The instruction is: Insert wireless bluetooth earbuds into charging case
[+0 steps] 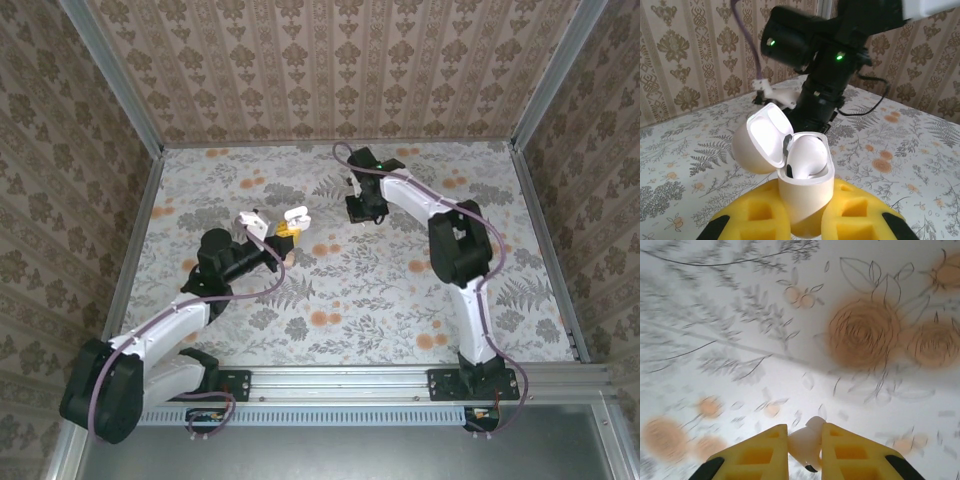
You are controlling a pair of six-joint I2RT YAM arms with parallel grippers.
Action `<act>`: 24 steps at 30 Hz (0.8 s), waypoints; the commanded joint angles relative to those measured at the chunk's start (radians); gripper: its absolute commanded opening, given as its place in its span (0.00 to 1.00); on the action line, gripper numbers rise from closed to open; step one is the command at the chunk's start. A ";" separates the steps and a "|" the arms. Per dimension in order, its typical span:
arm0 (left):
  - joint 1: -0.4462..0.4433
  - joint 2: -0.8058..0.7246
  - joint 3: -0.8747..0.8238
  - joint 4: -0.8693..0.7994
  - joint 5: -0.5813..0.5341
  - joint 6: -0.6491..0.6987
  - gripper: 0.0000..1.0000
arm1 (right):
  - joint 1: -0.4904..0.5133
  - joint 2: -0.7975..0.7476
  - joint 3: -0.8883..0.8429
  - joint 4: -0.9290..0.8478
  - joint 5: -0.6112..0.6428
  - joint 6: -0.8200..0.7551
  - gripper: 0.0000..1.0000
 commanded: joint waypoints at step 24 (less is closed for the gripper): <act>-0.059 0.024 0.090 0.261 0.312 -0.132 0.00 | 0.058 -0.975 -0.602 0.617 -0.392 0.288 0.16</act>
